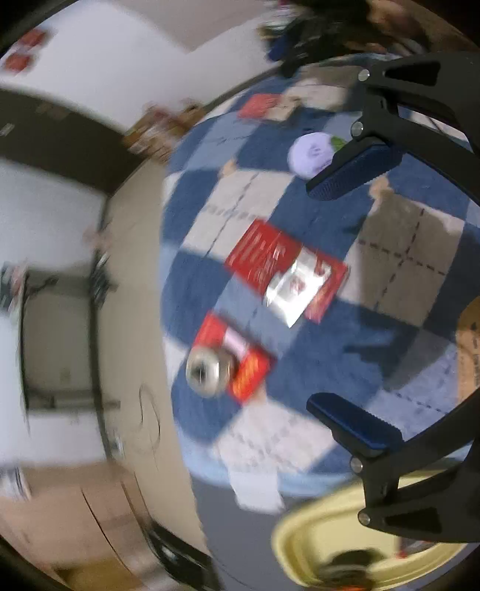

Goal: Organize rigid objects
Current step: 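Grasp the red-and-silver box with the left tool while the right tool grasps another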

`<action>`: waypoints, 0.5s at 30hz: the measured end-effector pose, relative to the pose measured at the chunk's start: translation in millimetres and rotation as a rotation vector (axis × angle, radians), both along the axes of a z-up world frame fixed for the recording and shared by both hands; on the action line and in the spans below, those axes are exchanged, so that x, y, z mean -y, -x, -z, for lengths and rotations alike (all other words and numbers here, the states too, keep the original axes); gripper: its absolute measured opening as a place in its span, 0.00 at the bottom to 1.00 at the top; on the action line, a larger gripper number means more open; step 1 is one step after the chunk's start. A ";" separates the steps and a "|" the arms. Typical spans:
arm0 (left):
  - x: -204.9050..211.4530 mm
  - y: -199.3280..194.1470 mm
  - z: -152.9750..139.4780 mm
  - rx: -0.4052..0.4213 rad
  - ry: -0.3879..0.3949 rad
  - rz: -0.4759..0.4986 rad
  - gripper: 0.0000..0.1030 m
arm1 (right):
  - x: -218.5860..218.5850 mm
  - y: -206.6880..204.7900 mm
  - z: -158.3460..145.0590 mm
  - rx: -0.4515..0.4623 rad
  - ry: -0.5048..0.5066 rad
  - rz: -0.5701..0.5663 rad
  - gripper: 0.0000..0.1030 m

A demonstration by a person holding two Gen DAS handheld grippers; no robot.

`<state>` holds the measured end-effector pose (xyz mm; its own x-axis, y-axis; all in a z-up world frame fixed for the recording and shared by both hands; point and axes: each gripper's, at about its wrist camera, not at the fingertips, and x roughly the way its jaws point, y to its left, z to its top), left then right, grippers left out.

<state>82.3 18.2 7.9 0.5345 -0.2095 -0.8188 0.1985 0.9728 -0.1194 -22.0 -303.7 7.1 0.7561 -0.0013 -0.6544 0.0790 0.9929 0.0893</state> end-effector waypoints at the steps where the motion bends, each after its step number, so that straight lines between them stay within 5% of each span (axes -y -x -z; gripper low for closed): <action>1: 6.4 -3.6 1.4 0.008 -0.022 0.028 1.00 | 6.0 -4.3 5.7 -0.030 -0.019 0.027 1.00; 6: 30.6 -31.9 17.3 -0.006 -0.066 0.116 1.00 | 25.4 -21.6 24.4 -0.081 -0.124 0.172 1.00; 13: 44.2 -50.7 49.0 -0.038 -0.111 0.170 0.99 | 12.5 -60.9 43.3 -0.145 -0.071 0.200 1.00; 15: 46.2 -52.0 52.0 -0.027 -0.107 0.178 0.85 | 13.9 -71.7 57.6 -0.162 -0.072 0.204 1.00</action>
